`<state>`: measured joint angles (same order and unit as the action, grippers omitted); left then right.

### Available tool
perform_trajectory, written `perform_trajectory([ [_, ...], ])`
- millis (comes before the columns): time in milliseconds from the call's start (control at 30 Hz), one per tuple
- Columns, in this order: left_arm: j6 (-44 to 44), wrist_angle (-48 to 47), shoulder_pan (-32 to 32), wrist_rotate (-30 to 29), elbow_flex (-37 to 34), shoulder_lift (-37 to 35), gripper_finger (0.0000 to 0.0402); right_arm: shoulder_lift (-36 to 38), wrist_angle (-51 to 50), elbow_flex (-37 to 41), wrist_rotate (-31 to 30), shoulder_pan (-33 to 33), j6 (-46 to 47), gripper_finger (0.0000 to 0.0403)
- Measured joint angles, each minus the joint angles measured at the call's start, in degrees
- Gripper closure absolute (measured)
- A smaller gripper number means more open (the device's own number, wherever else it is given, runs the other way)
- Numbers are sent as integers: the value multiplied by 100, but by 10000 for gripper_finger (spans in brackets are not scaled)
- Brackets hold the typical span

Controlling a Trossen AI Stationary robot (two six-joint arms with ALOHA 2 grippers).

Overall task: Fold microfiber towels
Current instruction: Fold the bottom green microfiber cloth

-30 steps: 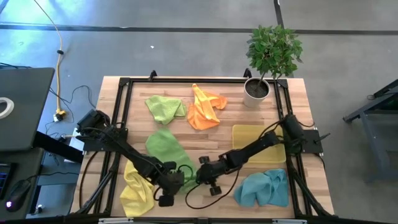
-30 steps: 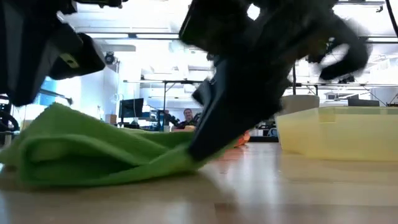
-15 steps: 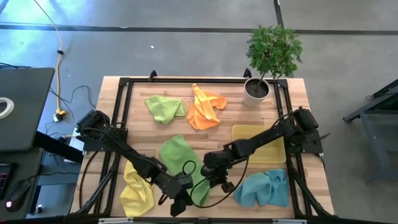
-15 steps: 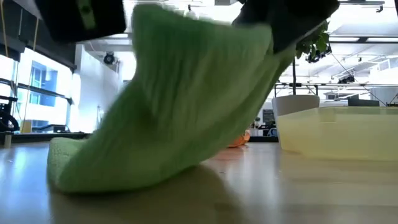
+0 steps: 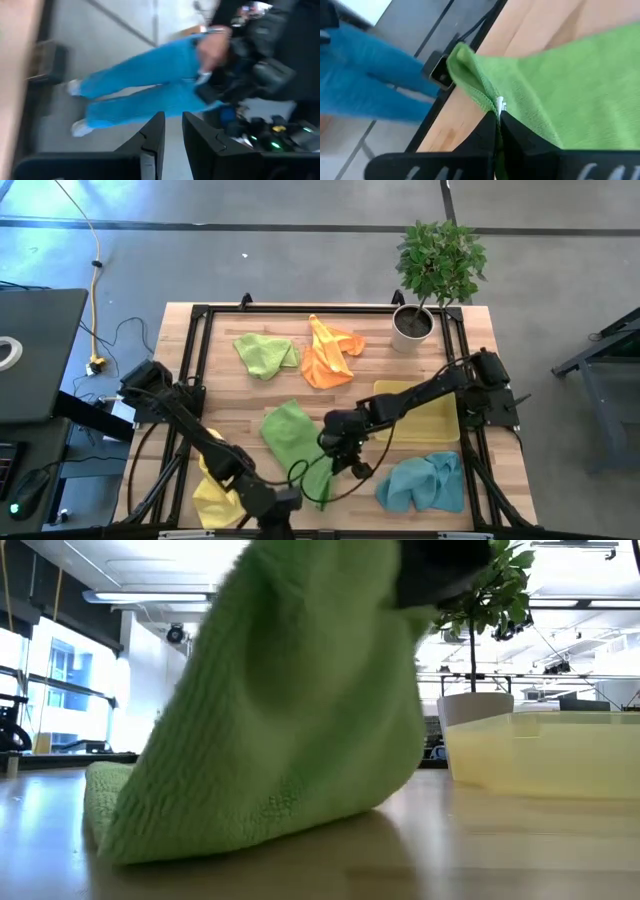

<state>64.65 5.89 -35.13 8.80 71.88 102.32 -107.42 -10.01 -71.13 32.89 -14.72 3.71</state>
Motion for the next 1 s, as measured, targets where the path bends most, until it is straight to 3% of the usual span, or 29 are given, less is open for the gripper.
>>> perform_trajectory([
  [333, -33, 47, -223, -264, 483, -4, 344, 0, 1273, -7, -872, 873, 471, 403],
  [467, -55, 44, -162, 253, 557, -4, 344, -66, 1424, -7, -1343, 1171, 27, 403],
  [733, -646, -53, 67, 1343, 579, -31, 354, -628, 2112, -9, -1307, 1484, -118, 403],
  [1000, -831, -251, 271, 1858, 579, -33, 383, -824, 2489, -11, -1038, 1436, -604, 403],
])
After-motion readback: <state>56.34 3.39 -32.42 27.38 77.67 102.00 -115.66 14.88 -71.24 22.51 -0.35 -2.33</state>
